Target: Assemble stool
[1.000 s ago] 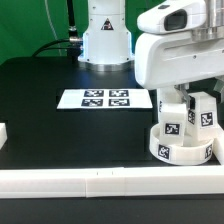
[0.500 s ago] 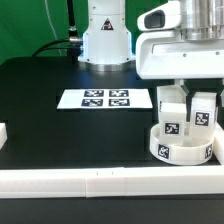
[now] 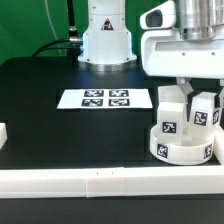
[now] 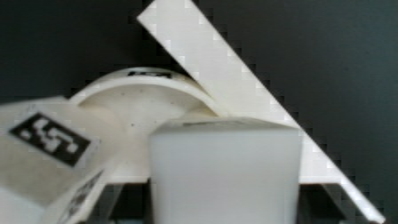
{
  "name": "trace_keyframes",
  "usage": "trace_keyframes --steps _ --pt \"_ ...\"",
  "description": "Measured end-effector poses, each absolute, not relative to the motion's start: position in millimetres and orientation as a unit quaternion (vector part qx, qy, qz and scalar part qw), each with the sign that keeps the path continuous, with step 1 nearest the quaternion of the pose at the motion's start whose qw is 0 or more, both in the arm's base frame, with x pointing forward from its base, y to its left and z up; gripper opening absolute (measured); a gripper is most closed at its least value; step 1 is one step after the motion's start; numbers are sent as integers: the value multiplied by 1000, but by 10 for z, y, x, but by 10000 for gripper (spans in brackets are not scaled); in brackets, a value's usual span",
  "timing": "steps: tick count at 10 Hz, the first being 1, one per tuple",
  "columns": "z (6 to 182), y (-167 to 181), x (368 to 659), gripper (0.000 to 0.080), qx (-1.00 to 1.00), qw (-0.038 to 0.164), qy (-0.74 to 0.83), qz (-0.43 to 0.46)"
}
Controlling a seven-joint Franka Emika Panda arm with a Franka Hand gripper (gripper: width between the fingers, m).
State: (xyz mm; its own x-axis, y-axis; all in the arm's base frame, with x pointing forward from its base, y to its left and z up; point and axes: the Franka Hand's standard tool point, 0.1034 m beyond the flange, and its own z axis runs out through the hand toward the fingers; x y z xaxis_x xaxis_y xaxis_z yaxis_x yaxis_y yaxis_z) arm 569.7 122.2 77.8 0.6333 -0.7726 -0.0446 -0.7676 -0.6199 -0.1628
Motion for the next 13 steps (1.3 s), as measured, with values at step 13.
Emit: trace_keyframes --steps 13 --pt "764 1167 5694 337 -469 153 869 37"
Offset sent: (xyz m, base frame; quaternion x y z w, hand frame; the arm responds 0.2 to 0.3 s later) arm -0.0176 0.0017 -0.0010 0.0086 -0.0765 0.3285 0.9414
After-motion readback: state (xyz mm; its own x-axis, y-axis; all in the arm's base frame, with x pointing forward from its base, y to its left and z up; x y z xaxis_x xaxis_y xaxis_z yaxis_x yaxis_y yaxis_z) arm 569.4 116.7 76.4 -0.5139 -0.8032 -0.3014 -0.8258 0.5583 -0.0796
